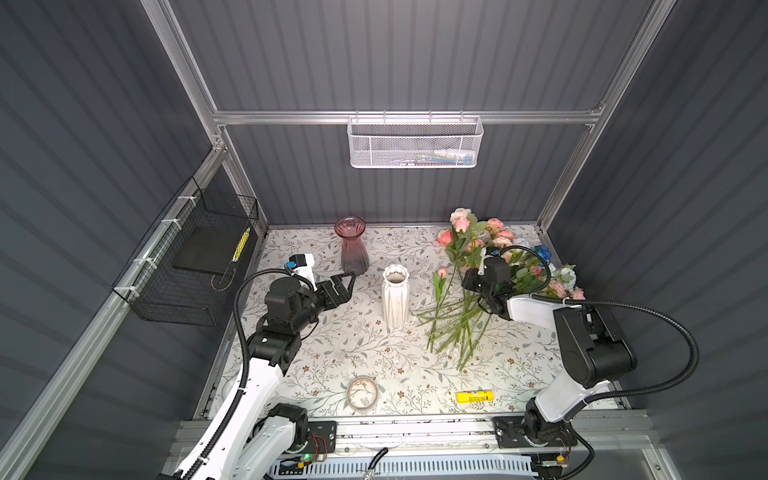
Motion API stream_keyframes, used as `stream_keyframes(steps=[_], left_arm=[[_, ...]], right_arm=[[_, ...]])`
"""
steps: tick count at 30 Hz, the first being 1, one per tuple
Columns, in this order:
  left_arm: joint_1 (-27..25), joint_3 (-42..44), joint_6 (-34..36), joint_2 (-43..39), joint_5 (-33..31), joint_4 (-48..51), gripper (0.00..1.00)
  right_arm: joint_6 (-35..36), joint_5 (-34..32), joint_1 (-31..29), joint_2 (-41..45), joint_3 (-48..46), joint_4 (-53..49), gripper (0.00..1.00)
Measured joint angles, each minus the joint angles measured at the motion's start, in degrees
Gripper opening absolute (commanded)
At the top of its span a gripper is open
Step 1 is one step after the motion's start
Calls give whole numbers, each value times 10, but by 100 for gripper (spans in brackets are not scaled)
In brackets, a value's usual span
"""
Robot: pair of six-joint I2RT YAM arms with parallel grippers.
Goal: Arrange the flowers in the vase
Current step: 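Lift the white rose with the right gripper and lower its stem into the white vase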
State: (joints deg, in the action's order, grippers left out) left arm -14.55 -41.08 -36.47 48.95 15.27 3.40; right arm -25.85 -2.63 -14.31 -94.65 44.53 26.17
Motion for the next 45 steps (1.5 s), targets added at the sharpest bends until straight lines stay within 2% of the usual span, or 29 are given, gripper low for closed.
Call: stream_keyframes(steps=[6, 12, 16, 21, 25, 27, 31, 35, 39, 45], left_arm=[[0, 0, -2, -2, 0, 0, 100], [0, 0, -4, -6, 0, 0, 100], [0, -1, -4, -14, 0, 1, 100], [0, -21, 0, -27, 1, 11, 100], [0, -45, 9, -40, 10, 15, 100], [0, -52, 14, -46, 21, 14, 100], [0, -58, 17, -53, 41, 13, 100], [0, -58, 17, -55, 54, 13, 99], [0, -58, 15, -59, 62, 14, 100], [0, -58, 13, -68, 67, 19, 100]], right_arm=[[10, -40, -1, 80, -34, 70, 0], [21, -80, -1, 163, -53, 84, 0], [49, -82, -1, 222, -67, 96, 0], [69, -43, -1, 314, -60, 91, 0], [68, 46, -13, 365, 9, 54, 0], [71, 89, -38, 364, 72, 40, 0], [96, 172, -125, 327, 201, 21, 0], [110, 226, -183, 238, 316, 26, 0], [113, 247, -210, 150, 375, 24, 0], [109, 259, -226, 67, 388, 30, 0]])
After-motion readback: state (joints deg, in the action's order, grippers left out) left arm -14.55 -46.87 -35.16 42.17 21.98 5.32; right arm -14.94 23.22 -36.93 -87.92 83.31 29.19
